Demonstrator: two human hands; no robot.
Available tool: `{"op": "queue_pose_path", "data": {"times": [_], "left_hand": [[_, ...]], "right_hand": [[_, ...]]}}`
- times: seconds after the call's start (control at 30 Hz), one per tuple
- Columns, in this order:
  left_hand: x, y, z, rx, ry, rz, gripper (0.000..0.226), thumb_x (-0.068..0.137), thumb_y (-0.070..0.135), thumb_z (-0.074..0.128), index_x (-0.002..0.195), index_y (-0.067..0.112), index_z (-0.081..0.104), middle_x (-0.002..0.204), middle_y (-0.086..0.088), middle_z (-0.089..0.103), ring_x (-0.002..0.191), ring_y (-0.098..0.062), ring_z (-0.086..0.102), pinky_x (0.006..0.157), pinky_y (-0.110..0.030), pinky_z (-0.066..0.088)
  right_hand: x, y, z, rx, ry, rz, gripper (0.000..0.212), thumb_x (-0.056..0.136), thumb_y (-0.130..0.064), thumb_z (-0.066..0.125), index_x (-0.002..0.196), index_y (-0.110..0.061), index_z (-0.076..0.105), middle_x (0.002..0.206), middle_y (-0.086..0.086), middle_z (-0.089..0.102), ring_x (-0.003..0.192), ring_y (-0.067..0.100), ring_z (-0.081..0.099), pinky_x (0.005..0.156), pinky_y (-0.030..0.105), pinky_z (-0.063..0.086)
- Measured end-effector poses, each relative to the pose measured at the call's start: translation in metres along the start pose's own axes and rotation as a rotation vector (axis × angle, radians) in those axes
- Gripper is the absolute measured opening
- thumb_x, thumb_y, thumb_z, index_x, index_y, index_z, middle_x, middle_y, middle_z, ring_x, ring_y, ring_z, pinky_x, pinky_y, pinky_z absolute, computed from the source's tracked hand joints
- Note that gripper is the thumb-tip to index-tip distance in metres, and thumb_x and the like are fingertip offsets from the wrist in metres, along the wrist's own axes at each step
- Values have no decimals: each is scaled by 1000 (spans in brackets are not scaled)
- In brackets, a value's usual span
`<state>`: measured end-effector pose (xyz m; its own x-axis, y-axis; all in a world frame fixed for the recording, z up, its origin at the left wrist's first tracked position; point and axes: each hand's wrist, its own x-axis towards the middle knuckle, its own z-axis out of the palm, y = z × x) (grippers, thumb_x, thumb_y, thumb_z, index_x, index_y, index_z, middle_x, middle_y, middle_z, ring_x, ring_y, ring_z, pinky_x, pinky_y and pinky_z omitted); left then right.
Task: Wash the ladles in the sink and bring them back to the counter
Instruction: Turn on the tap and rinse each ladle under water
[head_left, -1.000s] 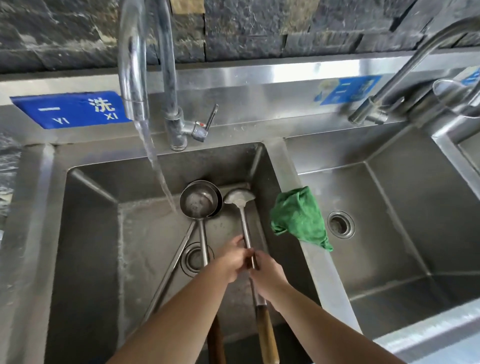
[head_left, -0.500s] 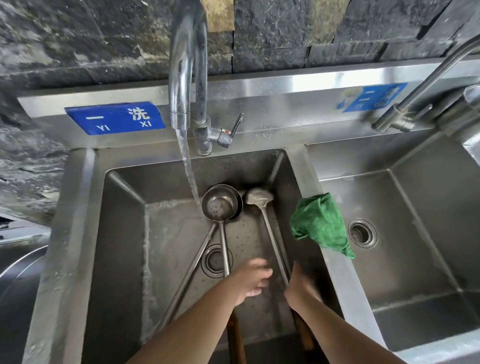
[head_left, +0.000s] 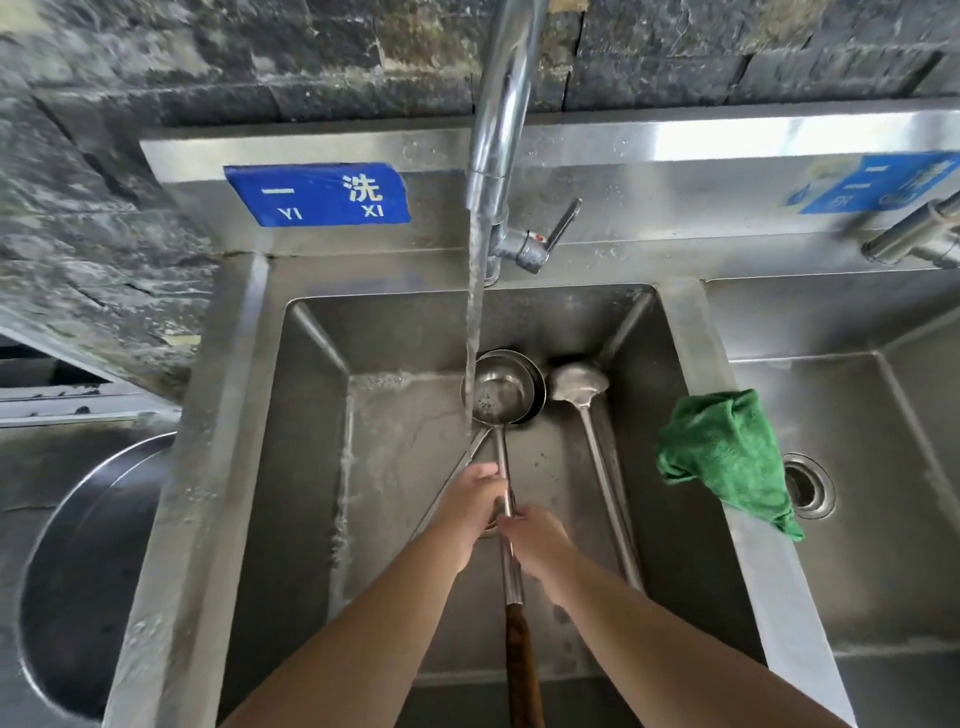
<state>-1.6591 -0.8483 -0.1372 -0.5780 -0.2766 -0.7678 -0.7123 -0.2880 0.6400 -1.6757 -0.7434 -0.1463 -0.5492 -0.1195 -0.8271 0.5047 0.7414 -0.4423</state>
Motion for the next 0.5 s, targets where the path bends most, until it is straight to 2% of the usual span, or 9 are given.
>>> {"op": "queue_pose_path", "data": {"times": [0.07,0.1,0.17,0.23,0.33,0.37,0.43,0.5], "left_hand": [[12,-2,-7,32,-1,-14,17,90,13,58,102,23,66,98,-1,66,89,-17,61,77,-30,44],[13,1,-8,32,-15,-21,14,90,12,59,95,23,66,91,-1,66,84,-17,61,74,-30,44],[21,4,-10,25,-21,-38,14,90,10,59,83,21,63,80,-2,62,72,-15,56,65,-27,42],[31,5,-16,29,4,-54,17,92,12,59,80,25,59,83,-2,62,74,-13,56,64,-26,42],[45,10,-22,22,21,-79,8,88,21,61,93,28,61,105,-8,68,92,-22,63,68,-30,44],[49,12,-22,14,17,-81,12,87,22,60,98,25,61,105,-8,67,95,-24,63,69,-32,43],[55,20,-23,-5,7,-76,15,88,18,57,103,16,61,93,-7,61,87,-23,60,70,-35,42],[59,29,-23,-69,6,-54,14,88,14,57,101,9,59,81,-7,54,72,-20,53,64,-34,41]], "right_hand": [[18,-12,9,157,-16,43,21,95,-29,54,106,-12,61,81,2,60,66,14,56,55,25,43],[22,-18,6,247,3,82,22,94,-26,55,105,-9,63,80,4,62,65,16,59,56,25,45],[33,-31,3,467,-10,149,18,96,-17,54,96,-1,63,70,10,61,50,15,60,47,22,45],[45,-40,5,565,-27,190,22,101,-17,50,90,0,59,61,9,52,35,13,50,36,19,39],[53,-41,9,433,-56,145,29,101,-28,46,78,-11,54,61,5,48,37,12,43,36,21,37],[52,-40,10,407,-76,118,30,101,-28,45,75,-13,51,60,4,46,36,12,42,35,20,36],[40,-41,7,352,-98,76,32,100,-27,44,72,-15,47,58,5,44,34,13,40,34,20,35],[21,-42,2,311,-120,43,29,100,-28,44,74,-15,48,58,5,44,37,15,39,35,19,34]]}}
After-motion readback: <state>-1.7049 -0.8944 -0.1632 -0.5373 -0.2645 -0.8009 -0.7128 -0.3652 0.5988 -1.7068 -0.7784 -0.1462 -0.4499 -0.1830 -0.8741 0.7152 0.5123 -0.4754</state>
